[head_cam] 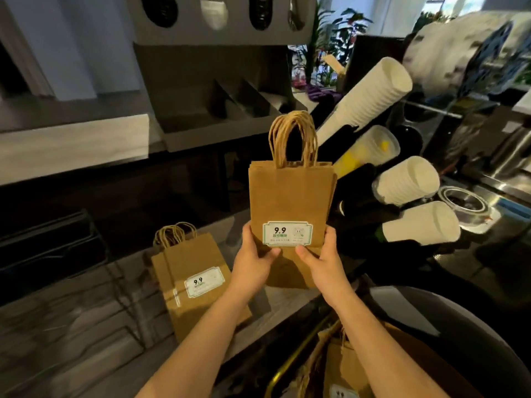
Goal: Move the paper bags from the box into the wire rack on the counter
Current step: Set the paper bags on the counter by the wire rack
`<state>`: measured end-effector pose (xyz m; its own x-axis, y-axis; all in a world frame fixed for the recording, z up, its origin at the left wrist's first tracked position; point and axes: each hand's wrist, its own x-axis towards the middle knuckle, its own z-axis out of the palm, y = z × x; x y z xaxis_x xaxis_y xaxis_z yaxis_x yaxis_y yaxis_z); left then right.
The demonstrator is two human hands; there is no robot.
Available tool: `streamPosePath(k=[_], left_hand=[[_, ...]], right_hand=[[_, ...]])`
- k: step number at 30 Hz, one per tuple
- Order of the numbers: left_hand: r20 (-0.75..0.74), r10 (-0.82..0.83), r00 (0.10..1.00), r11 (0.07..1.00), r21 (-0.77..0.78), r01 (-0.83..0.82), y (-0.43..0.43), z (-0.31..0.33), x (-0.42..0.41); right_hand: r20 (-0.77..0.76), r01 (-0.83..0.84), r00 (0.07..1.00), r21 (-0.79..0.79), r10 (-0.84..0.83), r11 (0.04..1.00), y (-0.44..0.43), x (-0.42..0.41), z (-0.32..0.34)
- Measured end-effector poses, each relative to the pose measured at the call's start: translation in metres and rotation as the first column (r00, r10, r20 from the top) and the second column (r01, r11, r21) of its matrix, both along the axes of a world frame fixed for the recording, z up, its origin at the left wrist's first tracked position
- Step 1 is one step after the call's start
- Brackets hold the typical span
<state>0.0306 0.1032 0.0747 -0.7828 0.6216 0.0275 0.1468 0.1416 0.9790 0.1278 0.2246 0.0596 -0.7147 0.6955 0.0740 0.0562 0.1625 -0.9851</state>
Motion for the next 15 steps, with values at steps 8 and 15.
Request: streamPosePath(k=[8,15], left_hand=[[-0.003,-0.018,1.0,0.998,-0.053,0.018,0.027,-0.055,-0.015],[0.101,0.054,0.993,0.993,-0.108,-0.043,0.042,-0.114,-0.013]], right_hand=[[0.183,0.04,0.982,0.015,-0.042,0.999,0.021,-0.023,-0.058],[0.434,-0.047,0.898,-0.059,0.068,0.997,0.039,-0.022,-0.11]])
